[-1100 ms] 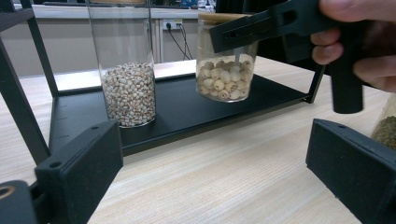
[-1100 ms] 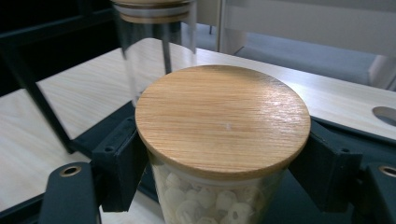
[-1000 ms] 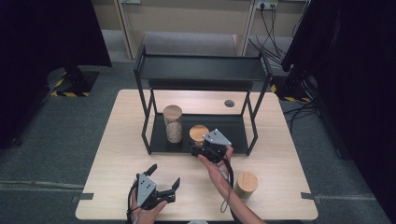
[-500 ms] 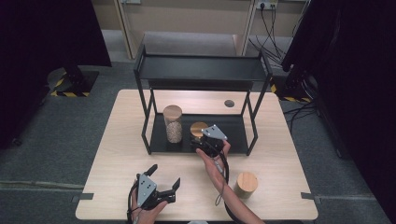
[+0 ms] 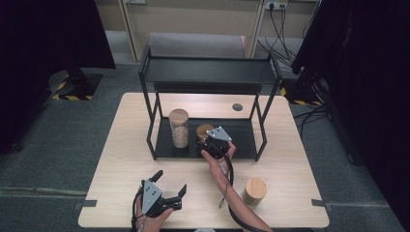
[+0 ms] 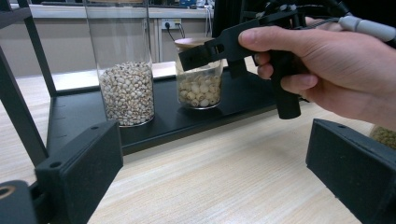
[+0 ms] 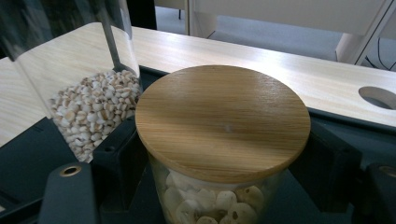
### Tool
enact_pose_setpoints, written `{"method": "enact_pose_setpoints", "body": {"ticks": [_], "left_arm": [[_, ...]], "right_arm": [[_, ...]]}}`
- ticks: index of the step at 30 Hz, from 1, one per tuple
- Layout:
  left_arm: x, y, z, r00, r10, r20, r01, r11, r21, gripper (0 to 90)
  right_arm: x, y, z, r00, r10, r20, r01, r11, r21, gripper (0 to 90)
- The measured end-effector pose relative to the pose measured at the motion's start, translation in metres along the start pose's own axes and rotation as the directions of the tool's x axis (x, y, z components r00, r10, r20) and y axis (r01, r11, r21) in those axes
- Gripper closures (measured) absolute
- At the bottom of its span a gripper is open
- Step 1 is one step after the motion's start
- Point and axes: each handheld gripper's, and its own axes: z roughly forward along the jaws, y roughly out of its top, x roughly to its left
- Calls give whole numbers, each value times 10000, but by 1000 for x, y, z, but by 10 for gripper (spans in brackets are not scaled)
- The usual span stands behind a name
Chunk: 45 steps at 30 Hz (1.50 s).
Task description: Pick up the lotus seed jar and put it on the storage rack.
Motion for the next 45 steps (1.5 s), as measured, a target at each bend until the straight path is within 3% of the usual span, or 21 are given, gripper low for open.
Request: {"method": "enact_pose_setpoints", "body": {"ticks": [20, 30, 45], "left_arm": [[0, 0, 0, 10000, -8, 5, 8, 10000, 33, 33], [0, 0, 0, 10000, -28, -15, 28, 10000, 7, 33], [-1, 0, 0, 10000, -23, -25, 23, 10000, 1, 33]], "right_arm": [[-1, -3, 8, 10000, 1, 21, -1, 10000, 19, 243], [-3, 2, -1, 9992, 392, -103, -391, 9992, 24, 98], [1, 1, -24, 9990, 410, -185, -417, 9982, -421, 55]]}}
